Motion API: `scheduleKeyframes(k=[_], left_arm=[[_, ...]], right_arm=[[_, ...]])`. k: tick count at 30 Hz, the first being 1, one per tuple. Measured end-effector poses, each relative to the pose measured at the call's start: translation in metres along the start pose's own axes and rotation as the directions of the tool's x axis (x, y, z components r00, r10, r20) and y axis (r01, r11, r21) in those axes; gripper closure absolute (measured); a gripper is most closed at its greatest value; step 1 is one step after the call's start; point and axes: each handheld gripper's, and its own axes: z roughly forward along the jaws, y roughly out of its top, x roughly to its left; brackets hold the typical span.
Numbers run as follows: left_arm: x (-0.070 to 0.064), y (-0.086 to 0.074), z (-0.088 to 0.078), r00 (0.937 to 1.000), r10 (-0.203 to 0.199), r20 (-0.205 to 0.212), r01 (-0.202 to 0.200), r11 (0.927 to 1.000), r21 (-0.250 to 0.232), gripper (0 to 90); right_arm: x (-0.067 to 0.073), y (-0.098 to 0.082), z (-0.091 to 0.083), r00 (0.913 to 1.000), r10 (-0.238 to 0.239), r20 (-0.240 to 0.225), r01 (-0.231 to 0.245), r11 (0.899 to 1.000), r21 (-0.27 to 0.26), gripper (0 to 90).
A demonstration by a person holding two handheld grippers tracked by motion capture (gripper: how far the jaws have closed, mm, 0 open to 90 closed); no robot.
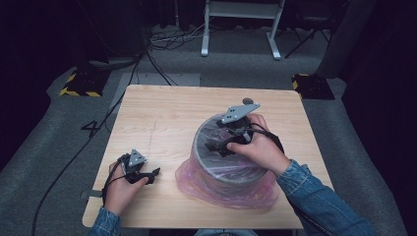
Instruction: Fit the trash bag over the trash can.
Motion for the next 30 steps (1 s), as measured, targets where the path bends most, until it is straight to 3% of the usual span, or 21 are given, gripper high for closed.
scheduleKeyframes(k=[6,13,18,23,30], left_arm=[[0.0,0.0,0.0,1.0,-0.002,0.002,0.002,1.0,0.002,26.5],[0.0,0.0,0.0,1.0,-0.002,0.0,0.002,1.0,0.002,26.5],[0.0,0.0,0.0,1.0,-0.003,0.001,0.003,1.0,0.003,26.5],[0.0,0.001,0.001,1.0,-0.007,0.004,0.007,1.0,0.002,26.5],[-0.001,0.002,0.002,0.9999,-0.006,0.009,0.006,1.0,0.002,26.5]], right_arm=[[-0.003,-0.009,0.018,0.9995,0.026,0.016,-0.027,0.997,0.073,13.9],[-0.003,-0.017,0.035,0.9999,-0.007,0.008,0.005,0.986,0.165,14.9],[-0.005,-0.022,0.042,0.9994,-0.027,-0.024,0.032,0.967,0.252,24.1],[-0.006,-0.026,0.048,0.9998,-0.012,-0.017,0.017,0.959,0.282,21.1],[-0.004,-0.031,0.055,0.9998,0.002,-0.018,0.004,0.936,0.352,18.8]])
